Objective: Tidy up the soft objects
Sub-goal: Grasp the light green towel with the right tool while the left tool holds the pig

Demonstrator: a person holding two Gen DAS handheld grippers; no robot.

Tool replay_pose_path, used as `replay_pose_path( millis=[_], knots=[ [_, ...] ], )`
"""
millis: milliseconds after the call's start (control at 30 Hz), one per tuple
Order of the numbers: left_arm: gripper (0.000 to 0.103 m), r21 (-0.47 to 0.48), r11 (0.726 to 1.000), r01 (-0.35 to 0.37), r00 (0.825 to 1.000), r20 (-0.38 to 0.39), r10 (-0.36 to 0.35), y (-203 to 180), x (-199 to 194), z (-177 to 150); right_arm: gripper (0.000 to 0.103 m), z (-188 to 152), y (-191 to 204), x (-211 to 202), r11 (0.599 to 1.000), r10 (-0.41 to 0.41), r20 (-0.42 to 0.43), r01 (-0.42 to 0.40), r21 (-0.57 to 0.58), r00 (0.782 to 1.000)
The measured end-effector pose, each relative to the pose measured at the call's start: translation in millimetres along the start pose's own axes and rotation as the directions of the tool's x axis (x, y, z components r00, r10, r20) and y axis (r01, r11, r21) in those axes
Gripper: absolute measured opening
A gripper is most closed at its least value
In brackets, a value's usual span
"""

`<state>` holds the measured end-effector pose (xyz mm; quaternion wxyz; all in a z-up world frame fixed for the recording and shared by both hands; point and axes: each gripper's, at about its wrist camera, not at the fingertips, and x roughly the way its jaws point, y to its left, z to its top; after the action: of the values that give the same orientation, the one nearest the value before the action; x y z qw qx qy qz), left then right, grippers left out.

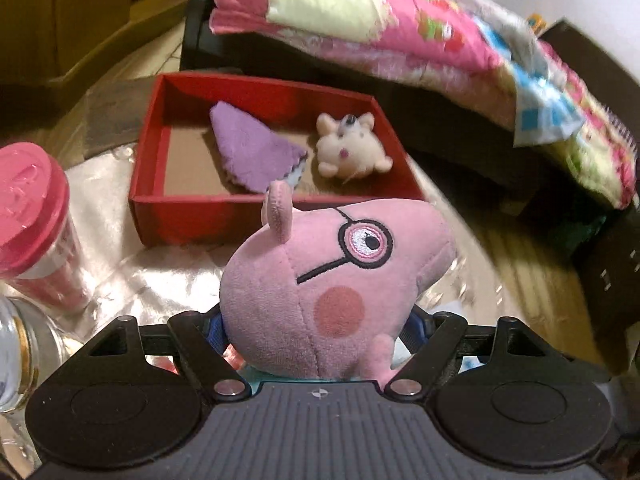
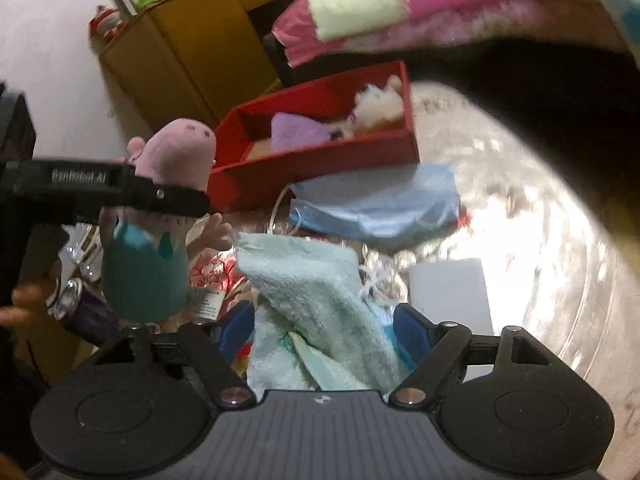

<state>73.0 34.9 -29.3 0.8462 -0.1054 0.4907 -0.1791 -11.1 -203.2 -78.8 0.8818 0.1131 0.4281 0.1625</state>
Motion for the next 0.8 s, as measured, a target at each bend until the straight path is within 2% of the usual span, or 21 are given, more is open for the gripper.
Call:
replay_pose_path(
  millis=[100,167,233,267,367,533,567,667,800],
  knots=[
    [0.077,-0.048,0.996,0.076,0.996,0.040,-0.074,6,-11,8,0.048,-2,11,-15,0.998,0.000,0.068,0.004,-0.055,0.998],
    [0.077,-0.057,0.993,0.106,0.993,0.049,-0.104,4,-16,10,0.046,-6,18,-13,0.995,0.019,0.071,-0.012,-0.097,0.997],
    [0.077,-0.045,0.991,0.126,0.991,0.048,-0.124,-1,-17,8,0.033,-10,22,2,0.993,-0.007,0.022,0.010,-0.117,1.000],
    [0.077,-0.041,0.990,0.136,0.990,0.046,-0.134,-3,-17,7,0.020,-11,20,15,0.993,-0.027,-0.019,0.024,-0.114,0.999],
    [0.077,-0.028,0.988,0.153,0.988,0.037,-0.152,-7,-18,4,0.016,-11,10,40,0.996,-0.047,-0.099,0.039,-0.079,0.994],
    [0.077,-0.025,0.988,0.155,0.988,0.021,-0.155,-8,-13,4,0.006,-12,8,49,0.990,-0.082,-0.112,0.068,-0.120,0.990],
    [0.077,-0.027,0.988,0.152,0.988,0.018,-0.151,-8,-11,4,0.000,-14,7,51,0.989,-0.096,-0.115,0.083,-0.119,0.989],
    [0.077,-0.027,0.989,0.147,0.989,0.011,-0.146,-7,-10,2,0.000,-12,-1,46,0.995,-0.075,-0.120,0.067,-0.069,0.990],
    [0.077,-0.032,0.988,0.153,0.988,0.015,-0.153,-6,-12,2,0.000,-6,-7,29,0.999,-0.037,-0.077,0.037,-0.007,0.996]
  ],
)
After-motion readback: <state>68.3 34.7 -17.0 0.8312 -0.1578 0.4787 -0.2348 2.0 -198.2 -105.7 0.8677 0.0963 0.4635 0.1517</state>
